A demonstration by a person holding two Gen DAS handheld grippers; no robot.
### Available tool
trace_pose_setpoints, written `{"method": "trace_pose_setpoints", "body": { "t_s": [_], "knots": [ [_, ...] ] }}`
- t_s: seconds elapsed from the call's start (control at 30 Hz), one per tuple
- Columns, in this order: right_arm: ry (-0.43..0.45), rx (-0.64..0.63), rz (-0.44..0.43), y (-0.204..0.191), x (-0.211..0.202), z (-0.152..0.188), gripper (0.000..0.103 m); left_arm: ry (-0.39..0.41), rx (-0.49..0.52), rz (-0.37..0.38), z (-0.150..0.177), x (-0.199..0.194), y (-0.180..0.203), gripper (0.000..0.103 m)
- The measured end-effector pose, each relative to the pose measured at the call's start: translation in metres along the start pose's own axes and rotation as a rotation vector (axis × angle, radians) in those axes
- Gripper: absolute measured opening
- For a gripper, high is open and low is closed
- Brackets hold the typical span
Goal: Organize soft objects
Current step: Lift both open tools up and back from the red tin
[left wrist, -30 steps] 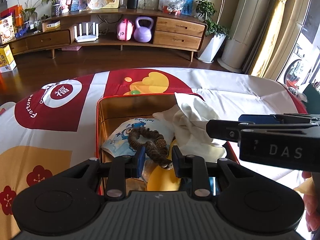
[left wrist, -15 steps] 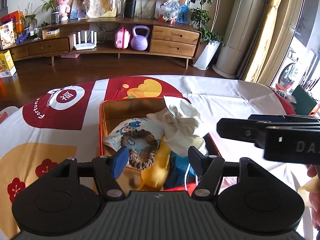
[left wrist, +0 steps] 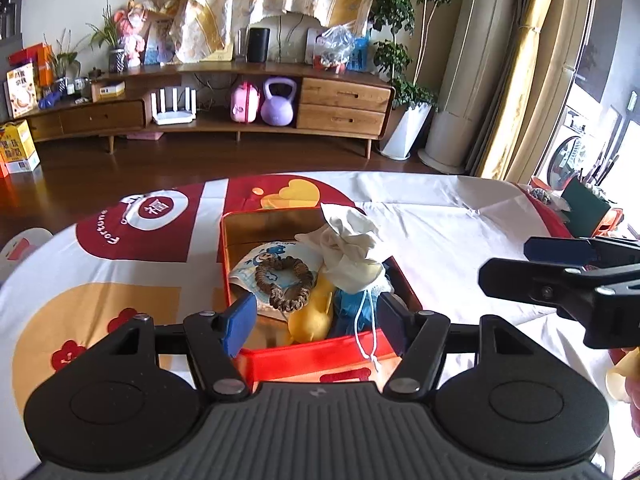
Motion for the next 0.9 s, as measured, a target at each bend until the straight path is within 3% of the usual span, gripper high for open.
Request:
{"method": "trace_pose_setpoints", "body": {
  "t_s": [0.07, 0.13, 0.3, 0.4, 0.57, 0.7, 0.9],
  "knots": [
    [0.015, 0.003, 0.008, 0.001, -0.007, 0.003, 0.092, 0.015, -0.003, 0.001, 0.001, -0.01, 0.001, 0.067],
    [0.031, 0.006, 0.012, 0.0, -0.014, 0.006, 0.095, 0.031, 0.001, 0.004, 0.001, -0.019, 0.003, 0.076],
    [0.069, 0.002, 0.032, -0.002, -0.028, 0.014, 0.102, 0.069, 0.005, 0.018, 0.003, -0.042, 0.011, 0.077],
    [0.088, 0.005, 0.036, -0.004, -0.036, 0.018, 0.103, 0.089, 0.002, 0.028, 0.005, -0.054, 0.014, 0.082],
    [0.111, 0.01, 0.032, -0.006, -0.045, 0.023, 0.103, 0.104, 0.014, 0.026, 0.014, -0.067, 0.022, 0.083],
    [0.103, 0.016, 0.028, -0.007, -0.048, 0.03, 0.103, 0.125, 0.004, 0.038, 0.022, -0.078, 0.025, 0.095],
    [0.109, 0.028, 0.024, -0.01, -0.054, 0.038, 0.103, 0.146, -0.017, 0.027, 0.028, -0.09, 0.026, 0.098]
  ]
}}
Point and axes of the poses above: each gripper's, at about its wrist camera, not at the fingertips, and x roughly the way its jaws point, y to its right, z to its underside, the point moved 9 cm from there along x, roughly the way its jaws point, and after that the axes turned 4 degrees about z, right-handed, at the moved point
